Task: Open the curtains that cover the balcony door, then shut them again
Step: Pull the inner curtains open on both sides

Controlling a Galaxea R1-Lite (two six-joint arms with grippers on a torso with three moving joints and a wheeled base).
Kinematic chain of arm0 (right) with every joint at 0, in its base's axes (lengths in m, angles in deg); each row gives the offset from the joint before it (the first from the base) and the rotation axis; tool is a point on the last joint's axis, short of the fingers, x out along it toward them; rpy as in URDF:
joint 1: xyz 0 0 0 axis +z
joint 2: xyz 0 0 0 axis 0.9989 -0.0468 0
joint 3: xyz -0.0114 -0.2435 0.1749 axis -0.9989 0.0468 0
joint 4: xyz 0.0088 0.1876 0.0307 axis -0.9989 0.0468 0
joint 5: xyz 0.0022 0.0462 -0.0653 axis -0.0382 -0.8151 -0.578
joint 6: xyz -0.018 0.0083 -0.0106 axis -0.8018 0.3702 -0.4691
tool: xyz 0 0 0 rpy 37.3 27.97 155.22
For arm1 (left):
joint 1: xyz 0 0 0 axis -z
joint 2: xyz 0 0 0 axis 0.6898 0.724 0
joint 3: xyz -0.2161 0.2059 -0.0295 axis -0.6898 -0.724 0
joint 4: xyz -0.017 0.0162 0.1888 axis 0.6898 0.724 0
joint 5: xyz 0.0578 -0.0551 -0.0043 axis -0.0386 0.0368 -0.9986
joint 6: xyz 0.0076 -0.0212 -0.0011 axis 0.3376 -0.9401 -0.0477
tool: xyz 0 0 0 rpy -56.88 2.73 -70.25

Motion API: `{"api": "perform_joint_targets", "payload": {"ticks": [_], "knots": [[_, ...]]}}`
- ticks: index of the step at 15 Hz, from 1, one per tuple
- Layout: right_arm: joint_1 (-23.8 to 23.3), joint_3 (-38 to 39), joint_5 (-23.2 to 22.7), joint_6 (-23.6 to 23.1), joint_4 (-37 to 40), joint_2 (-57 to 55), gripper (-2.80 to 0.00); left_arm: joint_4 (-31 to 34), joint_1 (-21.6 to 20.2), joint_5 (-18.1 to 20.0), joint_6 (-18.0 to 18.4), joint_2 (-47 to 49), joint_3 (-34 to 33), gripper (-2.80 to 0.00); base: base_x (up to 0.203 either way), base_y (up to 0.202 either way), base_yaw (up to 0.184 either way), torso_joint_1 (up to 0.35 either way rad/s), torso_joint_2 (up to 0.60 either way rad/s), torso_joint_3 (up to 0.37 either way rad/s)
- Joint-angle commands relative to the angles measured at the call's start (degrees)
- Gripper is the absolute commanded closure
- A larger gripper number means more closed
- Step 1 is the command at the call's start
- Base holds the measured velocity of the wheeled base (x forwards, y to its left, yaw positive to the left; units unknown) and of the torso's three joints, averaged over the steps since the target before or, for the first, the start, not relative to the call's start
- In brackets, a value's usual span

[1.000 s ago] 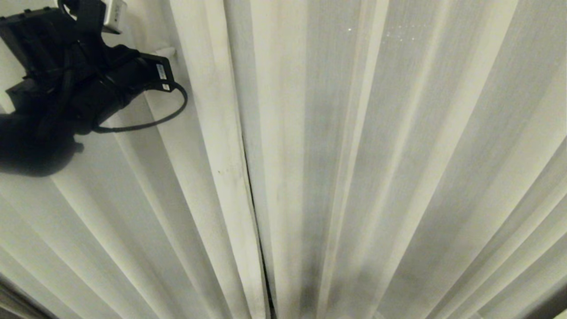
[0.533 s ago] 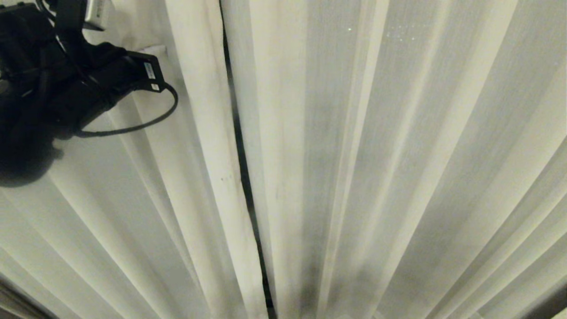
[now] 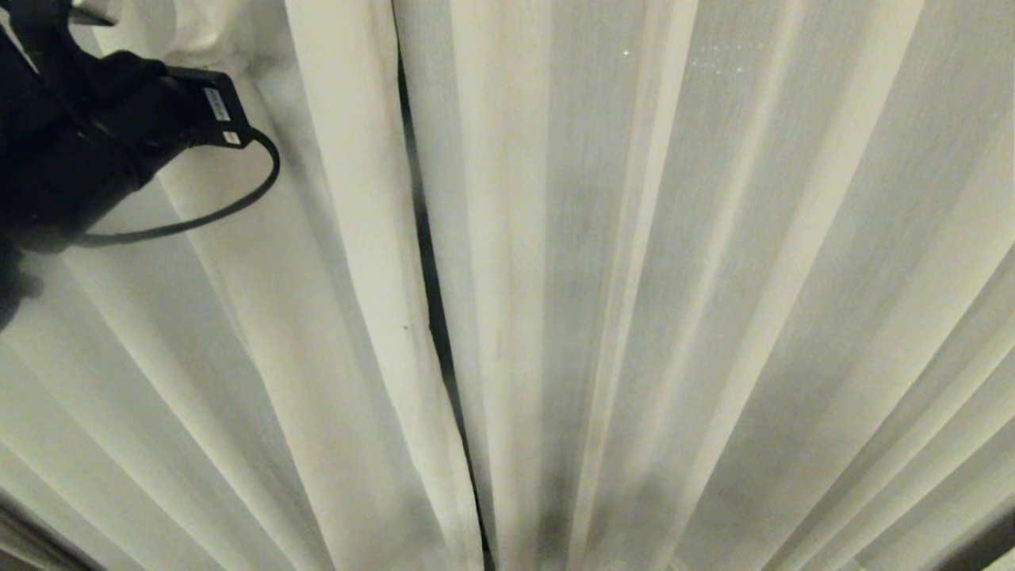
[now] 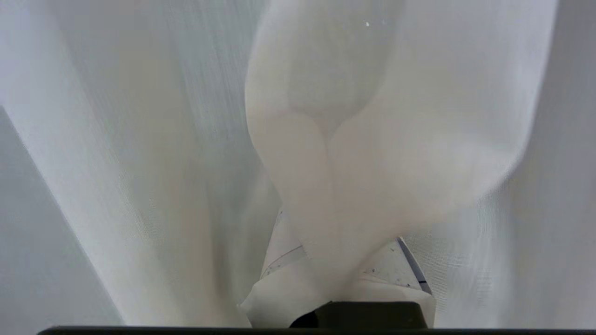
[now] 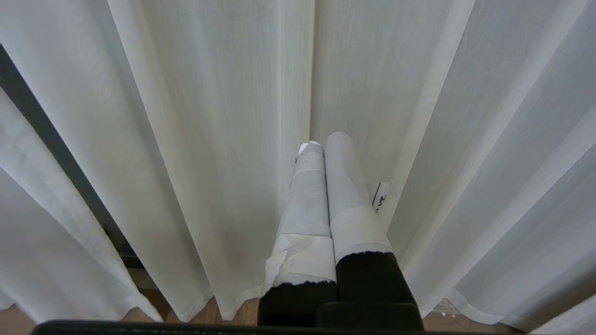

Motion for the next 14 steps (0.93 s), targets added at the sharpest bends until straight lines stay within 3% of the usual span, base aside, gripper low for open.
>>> {"api": "perform_joint_targets", "payload": {"ticks": [1,6,14], "knots": [[0.0,0.0,0.0,0.0,0.0,-0.1,0.00,-0.3,0.0,-1.7,0.0,-1.6,0.0,0.00,0.000,0.000,0.000,0.000,0.00,0.000],[0.0,0.0,0.0,0.0,0.0,-0.1,0.00,0.5,-0.2,-3.4,0.3,-3.1,-0.3,0.00,0.000,0.000,0.000,0.000,0.00,0.000],[0.0,0.0,0.0,0.0,0.0,-0.1,0.00,3.5,-6.1,-3.7,0.3,-4.4,-0.3,0.00,0.000,0.000,0.000,0.000,0.00,0.000]]}}
